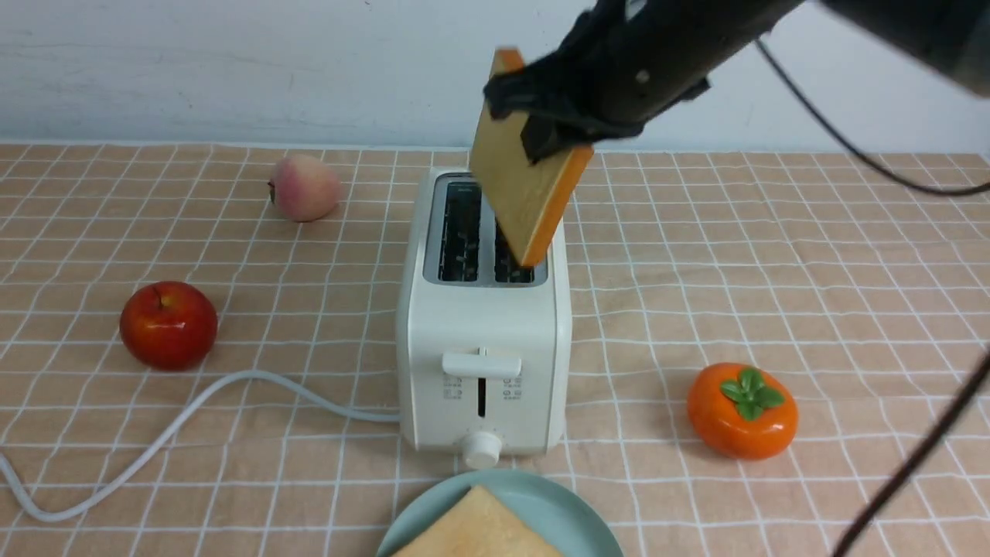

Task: Take toasted bread from bread machine on light coffee tablecloth place on plate.
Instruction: 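Grasp the toast slice in the toaster and pull it up out of the slot with the right gripper, then place the held slice of bread on top of the slice on the plate with the right gripper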

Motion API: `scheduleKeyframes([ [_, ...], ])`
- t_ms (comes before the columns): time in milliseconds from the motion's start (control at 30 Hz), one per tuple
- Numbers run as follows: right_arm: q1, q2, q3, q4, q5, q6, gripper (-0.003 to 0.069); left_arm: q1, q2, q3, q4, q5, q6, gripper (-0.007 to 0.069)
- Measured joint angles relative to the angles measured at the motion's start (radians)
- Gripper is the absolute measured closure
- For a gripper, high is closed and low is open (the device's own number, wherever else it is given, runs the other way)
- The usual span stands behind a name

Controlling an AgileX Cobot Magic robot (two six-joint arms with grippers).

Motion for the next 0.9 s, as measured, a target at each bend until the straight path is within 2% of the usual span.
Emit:
scheduleKeyframes([
  [167, 0.0, -0.197, -0.024, 0.003, 0.179, -0.011, 0.0553, 0.0, 0.0, 0.0, 0.0, -0.012, 0.0, 0.0638],
  [333, 0.0, -0.275, 0.049, 0.059, 0.204, -0.022, 0.0553, 0.0, 0.0, 0.0, 0.0, -0.034, 0.0, 0.0638],
  [567, 0.0, -0.31, 0.459, 0.35, 0.199, -0.133, 0.0553, 0.0, 0.0, 0.0, -0.001, -0.046, 0.0, 0.0638],
  [600, 0.0, -0.306, 0.566, 0.416, 0.188, -0.18, 0.0553, 0.0, 0.0, 0.0, -0.001, -0.047, 0.0, 0.0638],
  [767, 0.0, -0.262, 0.888, 0.697, -0.013, -0.384, 0.0553, 0.0, 0.0, 0.001, 0.0, -0.049, 0.0, 0.0638],
  [900, 0.0, -0.213, 1.002, 0.865, -0.136, -0.514, 0.0553, 0.0, 0.0, 0.001, 0.0, -0.049, 0.0, 0.0638],
])
